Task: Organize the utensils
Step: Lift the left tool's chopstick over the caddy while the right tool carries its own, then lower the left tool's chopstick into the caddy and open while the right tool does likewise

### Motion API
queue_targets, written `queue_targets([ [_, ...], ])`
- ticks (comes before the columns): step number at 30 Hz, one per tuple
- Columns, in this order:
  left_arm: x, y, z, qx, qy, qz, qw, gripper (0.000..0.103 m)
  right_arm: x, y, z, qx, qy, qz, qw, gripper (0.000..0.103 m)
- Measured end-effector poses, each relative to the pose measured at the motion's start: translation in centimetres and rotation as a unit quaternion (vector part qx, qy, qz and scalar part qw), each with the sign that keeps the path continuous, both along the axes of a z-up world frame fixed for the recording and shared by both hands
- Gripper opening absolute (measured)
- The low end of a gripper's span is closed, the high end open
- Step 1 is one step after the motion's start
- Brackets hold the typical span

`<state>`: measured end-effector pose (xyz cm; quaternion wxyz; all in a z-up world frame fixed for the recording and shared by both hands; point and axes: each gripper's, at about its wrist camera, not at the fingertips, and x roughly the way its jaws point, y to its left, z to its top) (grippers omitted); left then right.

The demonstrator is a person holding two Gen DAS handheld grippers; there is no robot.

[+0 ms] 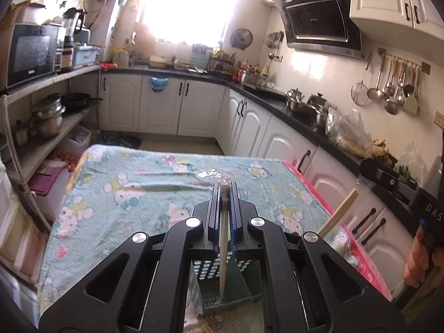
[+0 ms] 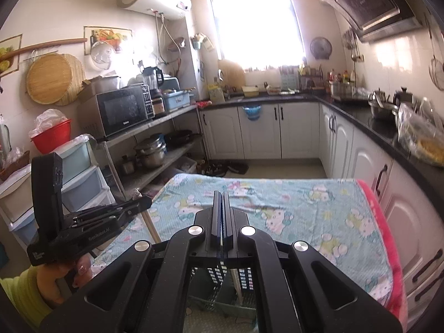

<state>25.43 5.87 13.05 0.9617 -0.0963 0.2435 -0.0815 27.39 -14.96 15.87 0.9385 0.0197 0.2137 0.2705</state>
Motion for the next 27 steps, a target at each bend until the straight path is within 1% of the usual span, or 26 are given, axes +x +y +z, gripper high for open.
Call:
queue_targets([
  [4, 0.4, -0.5, -1.4, 0.005, 0.007, -0.009, 0.9999, 0.003, 0.4, 0.1, -1.1, -0.001, 0.01, -0.005, 1.0, 0.001],
  [6, 0.7, -0.5, -1.9, 0.001, 0.014, -0.013, 0.9998, 0.003, 0.7, -0.1, -1.5, 0.003, 0.016, -0.006, 1.0, 0.001],
  [11, 1.3, -0.2, -3.1, 0.004, 0.025, -0.01, 0.9996, 0.003, 1.7, -0.6, -2.2, 0.011, 0.029, -0.013, 0.999, 0.001],
  [20, 1.9, 0.3, -4.5, -0.002, 0.054, -0.002, 0.9985, 0.003, 2.9, -1.4, -3.9, 0.015, 0.046, -0.029, 0.998, 0.001],
  [21, 1.9, 0.4, -4.7, -0.004, 0.057, 0.0, 0.9983, 0.004, 3.0, -1.6, -4.1, 0.014, 0.047, -0.032, 0.998, 0.003],
  [23, 1.9, 0.6, -4.9, -0.008, 0.062, 0.003, 0.9981, 0.008, 3.2, -2.1, -4.4, 0.021, 0.052, -0.035, 0.998, 0.013],
  [24, 1.9, 0.7, -5.0, -0.009, 0.063, 0.005, 0.998, 0.01, 3.2, -2.3, -4.5, 0.023, 0.054, -0.036, 0.998, 0.019],
  [26, 1.7, 0.9, -5.2, -0.012, 0.065, 0.008, 0.9978, 0.013, 3.2, -2.7, -4.7, 0.024, 0.054, -0.04, 0.997, 0.021],
  [27, 1.6, 1.0, -5.3, -0.013, 0.066, 0.01, 0.9977, 0.016, 3.1, -2.9, -4.8, 0.024, 0.054, -0.04, 0.997, 0.021],
])
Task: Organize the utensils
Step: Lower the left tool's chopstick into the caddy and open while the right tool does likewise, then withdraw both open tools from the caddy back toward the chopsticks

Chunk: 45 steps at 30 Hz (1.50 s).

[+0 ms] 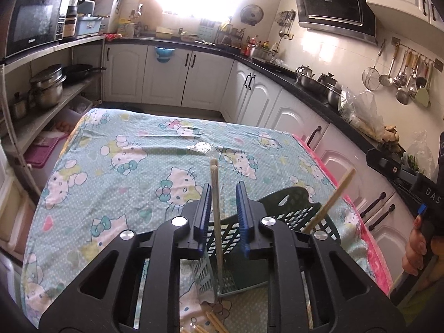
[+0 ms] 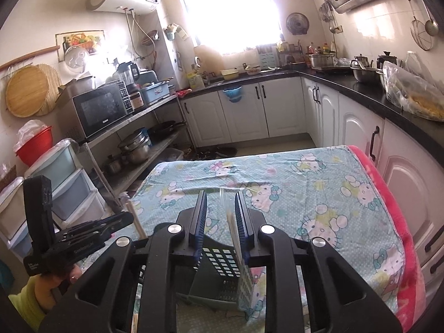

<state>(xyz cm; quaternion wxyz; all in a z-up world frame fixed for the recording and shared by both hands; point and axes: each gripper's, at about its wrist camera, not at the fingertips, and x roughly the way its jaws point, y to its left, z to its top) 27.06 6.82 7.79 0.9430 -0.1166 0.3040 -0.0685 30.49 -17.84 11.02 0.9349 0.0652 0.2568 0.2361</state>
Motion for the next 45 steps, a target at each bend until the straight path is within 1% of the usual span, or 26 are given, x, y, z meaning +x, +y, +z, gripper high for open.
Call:
queue_targets([
  [2, -0.3, 0.1, -0.1, -0.003, 0.001, 0.002, 1.0, 0.021, -0.2, -0.4, -0.1, 0.002, -0.002, 0.0, 1.0, 0.025],
  [4, -0.6, 0.1, -0.1, -0.003, -0.003, 0.003, 1.0, 0.028, -0.6, -0.7, -0.3, 0.0, -0.008, -0.007, 1.0, 0.034],
  [8, -1.5, 0.2, 0.1, -0.006, -0.009, 0.006, 0.9999, 0.038, -0.8, -1.1, -1.0, -0.008, -0.002, -0.011, 1.0, 0.036],
  [9, -1.6, 0.1, 0.1, -0.005, -0.01, 0.007, 0.9999, 0.042, -0.9, -1.1, -1.1, -0.011, -0.003, -0.012, 1.0, 0.038],
  [13, -2.2, 0.1, -0.2, -0.006, -0.006, 0.008, 0.9999, 0.048, -1.6, -1.2, -1.6, -0.019, -0.002, -0.016, 1.0, 0.044],
  [16, -2.7, 0.1, -0.2, -0.008, -0.007, 0.01, 0.9999, 0.054, -2.4, -1.1, -2.1, -0.033, -0.005, -0.017, 0.999, 0.046],
  [17, -3.0, 0.1, -0.2, -0.008, -0.007, 0.01, 0.9999, 0.055, -2.5, -1.0, -2.2, -0.034, -0.003, -0.017, 0.999, 0.046],
  [19, -3.4, 0.1, -0.3, -0.006, -0.008, 0.011, 0.9999, 0.06, -2.9, -1.2, -2.6, -0.036, 0.001, -0.017, 0.999, 0.048],
  [21, -3.8, 0.0, -0.4, -0.006, -0.007, 0.011, 0.9999, 0.061, -3.4, -1.3, -3.0, -0.04, 0.005, -0.015, 0.999, 0.048],
  [25, -4.8, -0.1, -0.6, -0.008, -0.006, 0.011, 0.9999, 0.068, -4.2, -1.6, -3.7, -0.044, 0.012, -0.016, 0.999, 0.049],
  [31, -6.0, 0.1, -1.0, -0.015, -0.004, 0.016, 0.9998, 0.078, -5.3, -2.2, -4.5, -0.047, 0.02, -0.019, 0.999, 0.051],
  [40, -7.6, 0.4, -1.3, -0.022, -0.004, 0.024, 0.9995, 0.084, -6.9, -2.9, -5.1, -0.052, 0.024, -0.02, 0.998, 0.052],
  [45, -8.6, 0.6, -1.7, -0.022, -0.001, 0.027, 0.9994, 0.084, -7.6, -3.0, -5.7, -0.056, 0.03, -0.017, 0.998, 0.054],
])
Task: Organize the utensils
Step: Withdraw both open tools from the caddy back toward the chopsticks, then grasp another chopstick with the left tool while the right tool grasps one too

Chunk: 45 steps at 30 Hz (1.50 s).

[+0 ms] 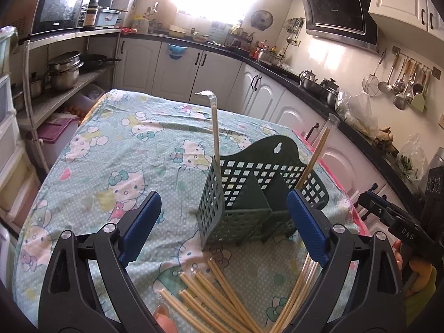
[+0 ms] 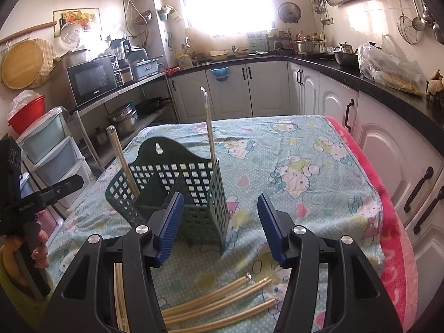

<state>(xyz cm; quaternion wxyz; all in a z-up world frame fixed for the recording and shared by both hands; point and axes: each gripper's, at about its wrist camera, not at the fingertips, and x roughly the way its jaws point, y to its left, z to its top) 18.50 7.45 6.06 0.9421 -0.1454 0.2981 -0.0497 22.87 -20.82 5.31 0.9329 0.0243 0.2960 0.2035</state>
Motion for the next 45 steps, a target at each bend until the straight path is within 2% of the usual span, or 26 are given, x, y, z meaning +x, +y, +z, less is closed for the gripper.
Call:
queue_targets([
  [24, -2.8, 0.3, -5.4, -0.006, 0.068, 0.018, 0.9975, 0.084, -2.9, 0.0, -4.3, -0.01, 0.044, 0.026, 0.999, 0.057],
  [32, -2.6, -0.3, -7.3, -0.025, 0.102, -0.002, 0.9944, 0.053, -3.1, -0.5, -5.3, -0.007, 0.055, 0.025, 0.998, 0.057],
  [34, -2.4, -0.4, -8.0, -0.032, 0.115, -0.007, 0.9929, 0.041, -3.2, -0.7, -5.5, -0.005, 0.058, 0.024, 0.998, 0.057],
  [36, -2.1, -0.5, -8.9, -0.039, 0.13, -0.007, 0.9907, 0.036, -3.2, -0.8, -5.7, -0.004, 0.06, 0.022, 0.998, 0.057],
  [45, -0.8, 0.5, -11.1, -0.052, 0.169, 0.014, 0.9841, 0.032, -3.2, -2.2, -6.6, 0.003, 0.069, 0.009, 0.998, 0.057],
])
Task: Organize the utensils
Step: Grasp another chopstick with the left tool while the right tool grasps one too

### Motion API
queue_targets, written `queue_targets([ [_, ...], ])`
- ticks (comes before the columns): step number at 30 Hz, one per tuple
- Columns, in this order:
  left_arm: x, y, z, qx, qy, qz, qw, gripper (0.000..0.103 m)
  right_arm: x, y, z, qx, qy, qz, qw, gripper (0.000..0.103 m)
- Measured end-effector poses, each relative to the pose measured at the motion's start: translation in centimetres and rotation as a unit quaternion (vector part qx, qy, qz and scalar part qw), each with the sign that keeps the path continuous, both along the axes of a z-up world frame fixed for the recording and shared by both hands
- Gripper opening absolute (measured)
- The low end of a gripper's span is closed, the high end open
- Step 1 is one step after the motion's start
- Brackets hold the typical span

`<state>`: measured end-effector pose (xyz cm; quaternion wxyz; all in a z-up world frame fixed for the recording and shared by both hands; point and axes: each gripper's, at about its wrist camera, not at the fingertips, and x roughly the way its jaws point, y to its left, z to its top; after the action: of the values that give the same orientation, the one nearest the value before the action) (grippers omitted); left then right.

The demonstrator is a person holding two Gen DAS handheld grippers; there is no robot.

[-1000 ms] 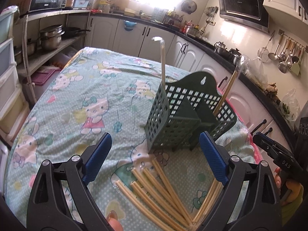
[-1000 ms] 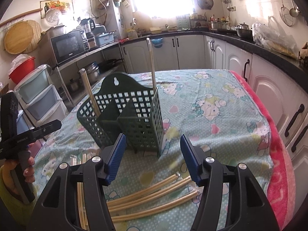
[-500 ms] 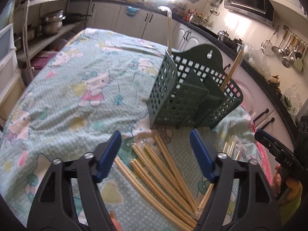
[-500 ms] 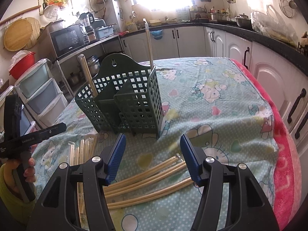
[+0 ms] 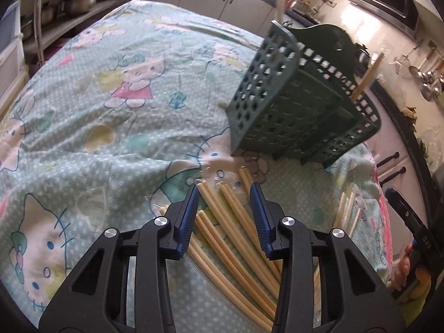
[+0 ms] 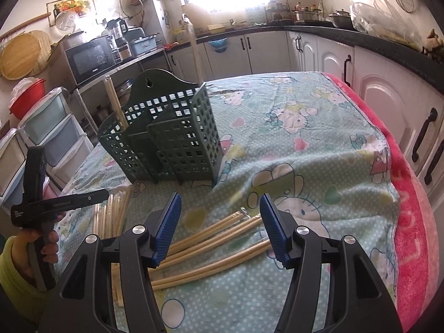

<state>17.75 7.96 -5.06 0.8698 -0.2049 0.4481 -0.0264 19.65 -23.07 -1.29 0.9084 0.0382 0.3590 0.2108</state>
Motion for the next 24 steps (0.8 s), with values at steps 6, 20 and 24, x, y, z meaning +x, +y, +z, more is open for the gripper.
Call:
queue_targets([
  [6, 1.2, 1.2, -1.0, -0.005, 0.022, 0.02, 0.9996, 0.026, 0.2, -0.9, -0.5, 0.003, 0.005, -0.01, 1.0, 0.057],
  [20, 2.3, 0.4, -1.1, 0.015, 0.015, 0.015, 0.9997, 0.006, 1.8, -2.1, -3.1, -0.012, 0.055, -0.02, 0.998, 0.057],
  [24, 2.1, 0.3, -0.3, 0.006, -0.002, 0.01, 0.9999, 0.005, 2.7, -1.8, -4.2, -0.007, 0.075, -0.016, 0.997, 0.055],
])
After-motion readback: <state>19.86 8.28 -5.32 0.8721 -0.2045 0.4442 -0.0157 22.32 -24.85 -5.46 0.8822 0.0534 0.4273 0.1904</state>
